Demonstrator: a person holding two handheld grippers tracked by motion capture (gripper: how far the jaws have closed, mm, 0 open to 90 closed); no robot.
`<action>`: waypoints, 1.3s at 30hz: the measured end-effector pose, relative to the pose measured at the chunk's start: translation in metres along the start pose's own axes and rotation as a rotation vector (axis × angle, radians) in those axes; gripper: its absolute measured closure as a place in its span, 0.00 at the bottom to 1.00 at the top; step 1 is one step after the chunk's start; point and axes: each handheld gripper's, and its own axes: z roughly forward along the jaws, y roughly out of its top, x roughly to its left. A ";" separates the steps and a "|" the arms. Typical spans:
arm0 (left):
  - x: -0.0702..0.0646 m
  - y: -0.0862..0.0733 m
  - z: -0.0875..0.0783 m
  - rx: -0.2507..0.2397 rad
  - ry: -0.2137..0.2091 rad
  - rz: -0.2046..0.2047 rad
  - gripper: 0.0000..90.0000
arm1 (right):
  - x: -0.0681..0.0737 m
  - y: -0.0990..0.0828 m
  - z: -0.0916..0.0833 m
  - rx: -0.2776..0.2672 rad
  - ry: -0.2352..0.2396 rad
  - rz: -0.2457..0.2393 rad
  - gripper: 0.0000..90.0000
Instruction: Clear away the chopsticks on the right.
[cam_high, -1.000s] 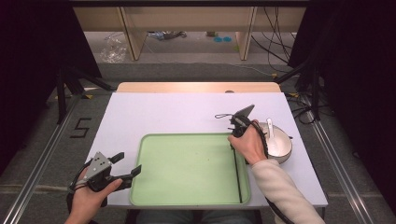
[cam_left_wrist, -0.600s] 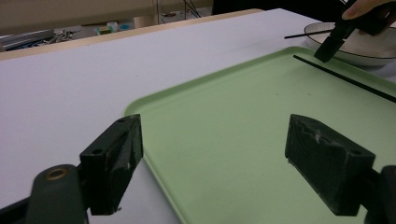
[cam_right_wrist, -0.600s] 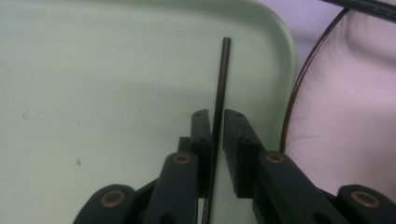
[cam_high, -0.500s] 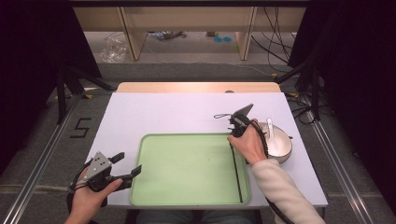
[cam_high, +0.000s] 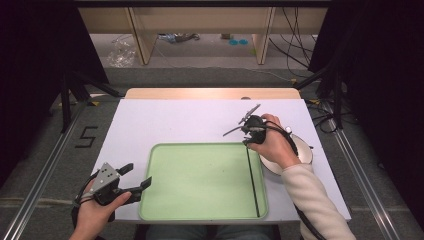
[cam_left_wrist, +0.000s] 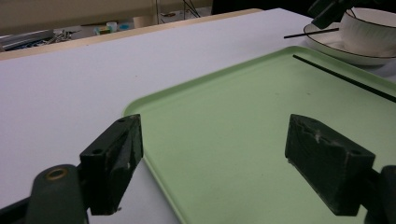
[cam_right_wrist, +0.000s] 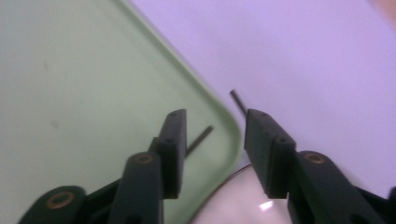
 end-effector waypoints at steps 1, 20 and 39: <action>0.000 0.000 0.000 0.000 0.000 -0.004 0.21 | 0.000 0.000 -0.001 0.003 -0.020 -0.099 0.63; 0.000 0.000 0.001 0.002 -0.002 0.002 0.21 | -0.013 -0.009 0.031 0.107 -0.144 -0.364 0.71; 0.000 0.000 0.001 0.004 -0.001 -0.001 0.21 | -0.016 -0.006 0.054 0.131 -0.151 -0.379 0.84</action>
